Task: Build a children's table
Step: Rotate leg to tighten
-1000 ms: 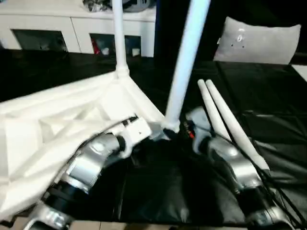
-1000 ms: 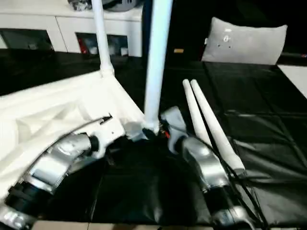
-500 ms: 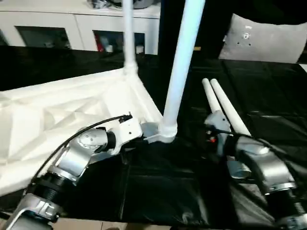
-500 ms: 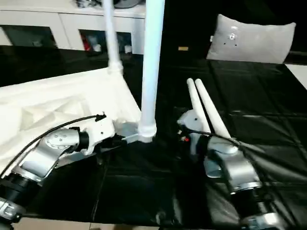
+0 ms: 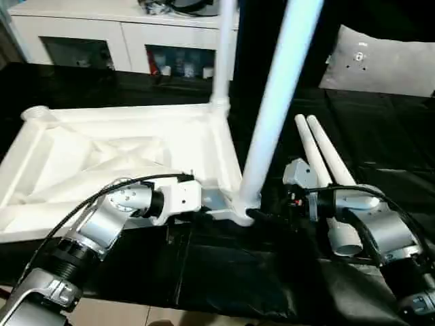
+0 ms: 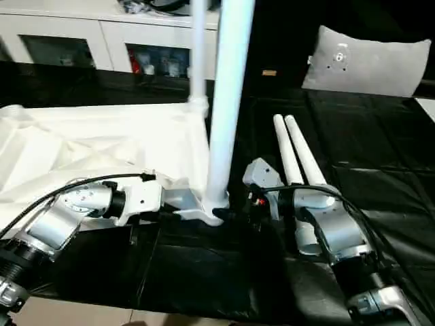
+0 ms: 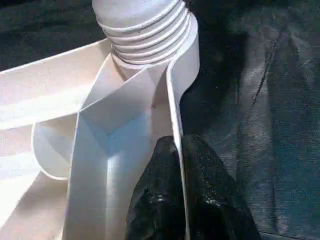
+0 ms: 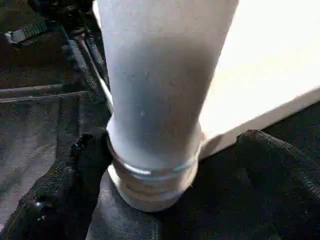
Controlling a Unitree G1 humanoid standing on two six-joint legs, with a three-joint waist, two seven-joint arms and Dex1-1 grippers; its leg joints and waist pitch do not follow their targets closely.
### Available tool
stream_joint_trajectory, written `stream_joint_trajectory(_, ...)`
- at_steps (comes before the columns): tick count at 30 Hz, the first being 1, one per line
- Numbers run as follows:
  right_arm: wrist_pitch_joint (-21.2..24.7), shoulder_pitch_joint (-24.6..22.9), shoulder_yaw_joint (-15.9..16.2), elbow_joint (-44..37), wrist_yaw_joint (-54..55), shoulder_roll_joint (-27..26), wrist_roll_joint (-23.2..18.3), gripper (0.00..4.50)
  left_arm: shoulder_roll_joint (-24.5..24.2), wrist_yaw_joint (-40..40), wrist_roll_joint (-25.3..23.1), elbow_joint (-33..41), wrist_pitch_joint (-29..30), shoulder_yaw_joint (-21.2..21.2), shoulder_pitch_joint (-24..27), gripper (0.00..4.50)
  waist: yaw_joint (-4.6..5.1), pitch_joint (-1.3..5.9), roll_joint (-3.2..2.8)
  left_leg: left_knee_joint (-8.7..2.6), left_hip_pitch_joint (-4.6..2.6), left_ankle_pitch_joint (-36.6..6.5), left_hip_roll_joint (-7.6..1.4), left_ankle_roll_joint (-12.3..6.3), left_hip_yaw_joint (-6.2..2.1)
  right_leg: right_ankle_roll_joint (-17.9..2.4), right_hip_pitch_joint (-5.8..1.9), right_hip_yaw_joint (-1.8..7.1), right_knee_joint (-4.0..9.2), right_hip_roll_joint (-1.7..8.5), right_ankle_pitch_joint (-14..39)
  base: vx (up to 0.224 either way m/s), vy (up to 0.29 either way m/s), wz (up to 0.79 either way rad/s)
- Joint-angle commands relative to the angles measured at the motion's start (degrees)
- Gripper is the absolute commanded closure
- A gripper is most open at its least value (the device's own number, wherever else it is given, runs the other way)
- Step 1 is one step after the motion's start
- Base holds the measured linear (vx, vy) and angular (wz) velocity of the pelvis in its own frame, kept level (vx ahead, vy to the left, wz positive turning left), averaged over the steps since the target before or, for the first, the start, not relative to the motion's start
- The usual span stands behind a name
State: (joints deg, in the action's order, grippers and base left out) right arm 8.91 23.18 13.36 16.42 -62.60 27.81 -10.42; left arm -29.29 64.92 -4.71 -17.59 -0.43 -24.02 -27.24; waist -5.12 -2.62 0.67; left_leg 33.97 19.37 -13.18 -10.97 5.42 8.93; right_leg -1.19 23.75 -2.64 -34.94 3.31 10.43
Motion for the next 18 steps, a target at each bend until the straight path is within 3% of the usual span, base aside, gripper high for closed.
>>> stream_joint_trajectory(1, 0.1, 0.7, 0.1, 0.2, -1.1, 0.2, -0.4, 0.05, -0.5, 2.4, -1.8, 0.2, -0.8, -3.1, 0.6, 4.5, 0.22, 3.26, 0.33, -3.7, 0.52, -3.3, -1.83, -3.75, 0.34, -13.4, -3.82, 2.63, 3.17, 4.14, 5.8, 0.0, 0.0, 0.0)
stream_joint_trajectory(14, 0.0, 1.7, 0.5, 3.5, -2.6, -2.2, -0.9, 1.35, -0.6, 4.3, -1.4, 1.3, -0.6, -3.5, 1.1, 4.5, 0.16, 3.51, 0.3, -3.49, 0.57, -1.5, -1.73, -3.9, 0.34, -14.0, -3.91, 2.49, 2.79, 4.03, 3.4, 0.0, 0.0, 0.0)
stream_joint_trajectory(18, 0.3, 1.7, 0.4, 3.9, -2.8, -2.9, -1.2, 1.55, -0.7, 4.4, -1.5, 1.2, -0.6, -3.5, 1.2, 4.5, 0.19, 3.53, 0.24, -3.45, 0.61, -1.7, -1.68, -3.89, 0.34, -14.2, -4.0, 2.48, 2.78, 4.05, 3.1, 0.0, 0.0, 0.0)
